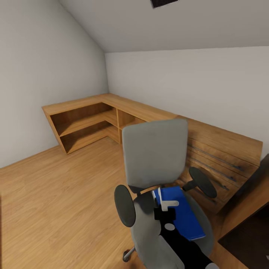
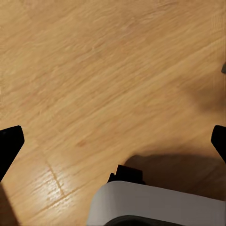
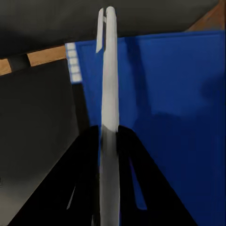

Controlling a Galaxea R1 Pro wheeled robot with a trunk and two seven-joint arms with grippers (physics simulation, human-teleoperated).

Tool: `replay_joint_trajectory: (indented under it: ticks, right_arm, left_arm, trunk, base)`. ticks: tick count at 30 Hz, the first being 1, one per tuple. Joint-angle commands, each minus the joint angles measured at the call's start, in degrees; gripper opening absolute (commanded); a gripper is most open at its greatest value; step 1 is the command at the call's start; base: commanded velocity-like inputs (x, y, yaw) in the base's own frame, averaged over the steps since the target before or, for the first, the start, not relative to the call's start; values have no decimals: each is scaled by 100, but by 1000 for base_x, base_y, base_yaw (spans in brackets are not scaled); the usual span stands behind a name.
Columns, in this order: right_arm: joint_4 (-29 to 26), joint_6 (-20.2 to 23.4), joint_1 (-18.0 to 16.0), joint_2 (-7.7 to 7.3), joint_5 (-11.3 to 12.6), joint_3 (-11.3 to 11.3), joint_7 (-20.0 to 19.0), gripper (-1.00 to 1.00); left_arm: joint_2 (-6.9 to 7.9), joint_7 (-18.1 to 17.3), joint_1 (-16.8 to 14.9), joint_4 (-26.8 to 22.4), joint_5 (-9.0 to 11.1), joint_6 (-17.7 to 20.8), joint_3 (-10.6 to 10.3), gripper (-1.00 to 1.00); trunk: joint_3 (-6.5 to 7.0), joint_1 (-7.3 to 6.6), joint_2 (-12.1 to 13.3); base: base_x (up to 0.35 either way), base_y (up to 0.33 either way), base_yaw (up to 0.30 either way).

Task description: In the bedroom, organize the workspace by keeping the computer under the desk, ensuring the monitor is on the desk, placing the keyboard on the desk next to the monitor, placing the mouse on the desk next to the keyboard, moving the folder from the swivel chair onto the desk next to the mouse, stacking the notebook on top of the folder with the pen on top of the notebook, and positioning the swivel chair next to the desk.

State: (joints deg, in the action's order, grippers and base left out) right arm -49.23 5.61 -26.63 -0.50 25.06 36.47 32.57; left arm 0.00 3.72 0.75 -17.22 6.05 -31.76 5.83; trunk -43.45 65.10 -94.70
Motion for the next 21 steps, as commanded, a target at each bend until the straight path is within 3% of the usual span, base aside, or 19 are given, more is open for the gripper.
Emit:
replay_joint_trajectory:
  ticks: [1, 6, 12, 21]
  right_arm:
    - [-103, 98, -4, -48, 33, 26, 25, -100]
    - [-686, 395, 14, -211, 55, 30, 22, -100]
    - [-1370, 1125, 33, -290, 60, 28, 67, -100]
    - [-1971, 1361, 148, -299, 76, 50, 808, -100]
  left_arm:
    - [0, -3, 4, -10, 48, -6, -12, 100]
    - [5, -3, 4, -10, 55, 1, -12, 100]
    - [2, -3, 4, -10, 61, 3, -6, 100]
    - [0, -3, 4, -10, 66, -3, 13, 100]
  trunk:
    - [15, -23, 39]
    - [104, -132, 240]
    - [214, -264, 481]
    - [389, -462, 842]
  base:
    - [0, 0, 0]
    - [0, 0, 0]
    - [0, 0, -17]
    - [0, 0, -184]
